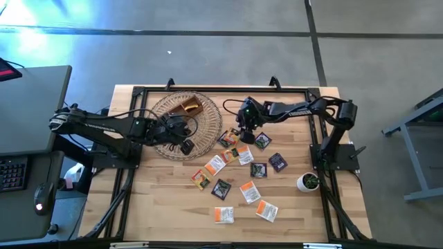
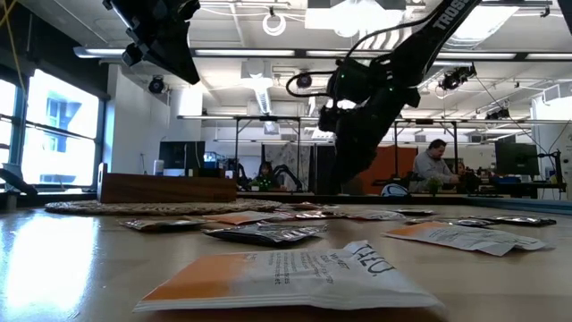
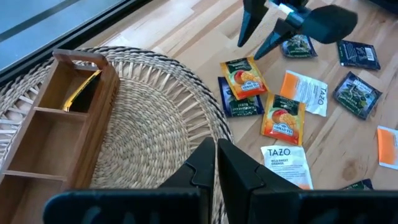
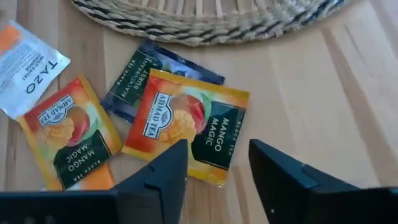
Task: Pick & Place Tea
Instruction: Put the yellow tea bag into the right section of the wooden organizer
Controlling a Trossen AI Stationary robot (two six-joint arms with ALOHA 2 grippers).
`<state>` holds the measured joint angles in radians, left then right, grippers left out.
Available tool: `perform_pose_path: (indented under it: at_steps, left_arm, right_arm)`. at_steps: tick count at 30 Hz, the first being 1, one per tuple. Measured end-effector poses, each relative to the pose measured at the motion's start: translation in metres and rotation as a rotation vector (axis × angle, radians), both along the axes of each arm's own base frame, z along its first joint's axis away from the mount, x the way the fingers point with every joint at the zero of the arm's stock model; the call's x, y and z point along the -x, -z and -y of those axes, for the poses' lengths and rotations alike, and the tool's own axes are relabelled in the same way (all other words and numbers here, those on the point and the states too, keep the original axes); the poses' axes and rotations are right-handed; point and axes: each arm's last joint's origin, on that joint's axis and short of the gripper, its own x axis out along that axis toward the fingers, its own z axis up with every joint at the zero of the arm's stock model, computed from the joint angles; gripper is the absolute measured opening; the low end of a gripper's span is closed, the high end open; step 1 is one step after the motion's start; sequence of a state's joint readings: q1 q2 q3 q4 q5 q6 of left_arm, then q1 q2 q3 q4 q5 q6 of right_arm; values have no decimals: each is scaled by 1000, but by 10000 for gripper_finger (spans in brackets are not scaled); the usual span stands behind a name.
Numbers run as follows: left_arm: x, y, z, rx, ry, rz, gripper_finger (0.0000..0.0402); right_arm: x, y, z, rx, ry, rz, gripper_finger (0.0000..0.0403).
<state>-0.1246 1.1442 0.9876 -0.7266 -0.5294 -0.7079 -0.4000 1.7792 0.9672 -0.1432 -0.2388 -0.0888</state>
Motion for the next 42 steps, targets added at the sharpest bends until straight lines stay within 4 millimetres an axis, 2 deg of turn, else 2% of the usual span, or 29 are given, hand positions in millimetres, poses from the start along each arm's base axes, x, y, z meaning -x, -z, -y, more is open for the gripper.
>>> perform_pose_path:
  at_steps: [5, 12, 16, 20, 24, 26, 30, 35, 42]
  left_arm:
    - [0, 0, 0, 2, 2, -1, 16]
    - [0, 0, 0, 3, 3, -3, 16]
    - [0, 0, 0, 3, 3, -5, 16]
    - [0, 0, 0, 4, 4, -6, 16]
    - [0, 0, 0, 4, 4, -7, 16]
    - [0, 0, 0, 4, 4, -7, 16]
    - [1, 0, 0, 5, 5, -9, 16]
    - [0, 1, 0, 14, 12, -10, 16]
    - [1, 1, 0, 13, 12, -10, 16]
  right_arm:
    - [-2, 16, 1, -11, 21, -40, 199]
    - [-9, 33, 2, -112, 45, -23, 191]
    - [-12, 40, 3, -110, 71, -20, 164]
    - [-15, 43, 5, -81, 82, -7, 108]
    - [-16, 42, 6, -48, 67, 16, 31]
    - [-17, 42, 7, -27, 48, 30, 9]
    - [-18, 38, 8, -16, 46, 49, 19]
    - [-15, 27, 8, -7, 33, 69, 3]
    - [-16, 12, 3, 11, -6, 119, 2]
